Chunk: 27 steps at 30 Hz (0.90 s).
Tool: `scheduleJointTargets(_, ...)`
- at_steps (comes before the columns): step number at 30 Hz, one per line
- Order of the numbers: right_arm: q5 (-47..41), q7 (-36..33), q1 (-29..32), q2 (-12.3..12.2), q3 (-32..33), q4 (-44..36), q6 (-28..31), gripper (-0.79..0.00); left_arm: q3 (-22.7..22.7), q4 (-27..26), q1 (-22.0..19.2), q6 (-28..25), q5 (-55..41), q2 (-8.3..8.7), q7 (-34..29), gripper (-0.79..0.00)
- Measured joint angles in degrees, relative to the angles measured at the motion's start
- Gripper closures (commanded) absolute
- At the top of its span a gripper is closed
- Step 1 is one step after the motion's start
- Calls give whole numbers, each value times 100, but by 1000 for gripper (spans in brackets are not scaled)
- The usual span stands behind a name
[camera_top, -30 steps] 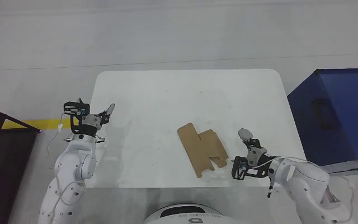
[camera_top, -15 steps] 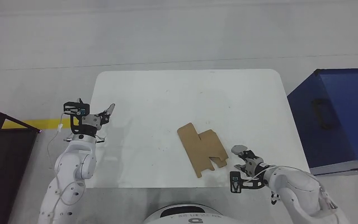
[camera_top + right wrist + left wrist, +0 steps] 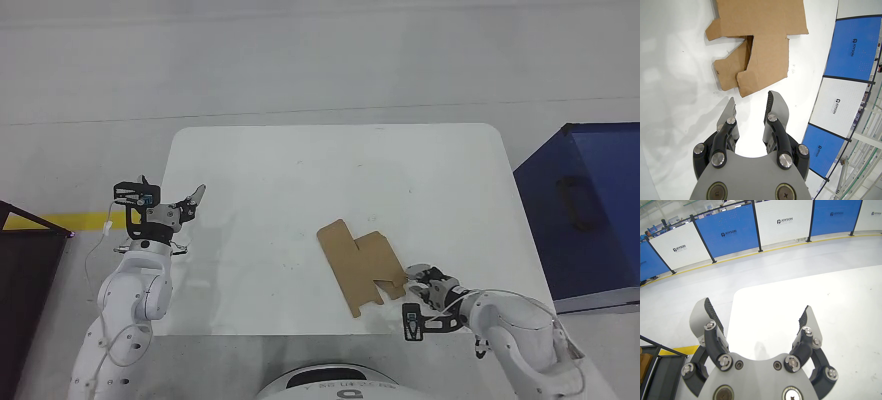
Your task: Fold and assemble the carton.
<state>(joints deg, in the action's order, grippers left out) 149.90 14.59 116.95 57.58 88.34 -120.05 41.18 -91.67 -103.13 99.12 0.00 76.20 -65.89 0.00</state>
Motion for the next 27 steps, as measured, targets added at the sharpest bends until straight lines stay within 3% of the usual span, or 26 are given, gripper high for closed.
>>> scheduleJointTargets(12,365,-68,-338,-30,-637,168,-151,-326,0,0,0,0,0,0,0,-785)
scheduleJointTargets(17,431,-110,-463,-39,-803,224,-231,-252,0,0,0,0,0,0,0,-785)
scheduleJointTargets(20,459,-126,-509,-44,-901,244,-271,-169,0,0,0,0,0,0,0,-785)
scheduleJointTargets(23,535,-147,-541,-50,-1022,257,-312,0,0,0,0,0,0,0,0,-785)
scheduleJointTargets(27,663,-161,-540,-58,-1187,217,-489,0,0,0,0,0,0,0,0,-785)
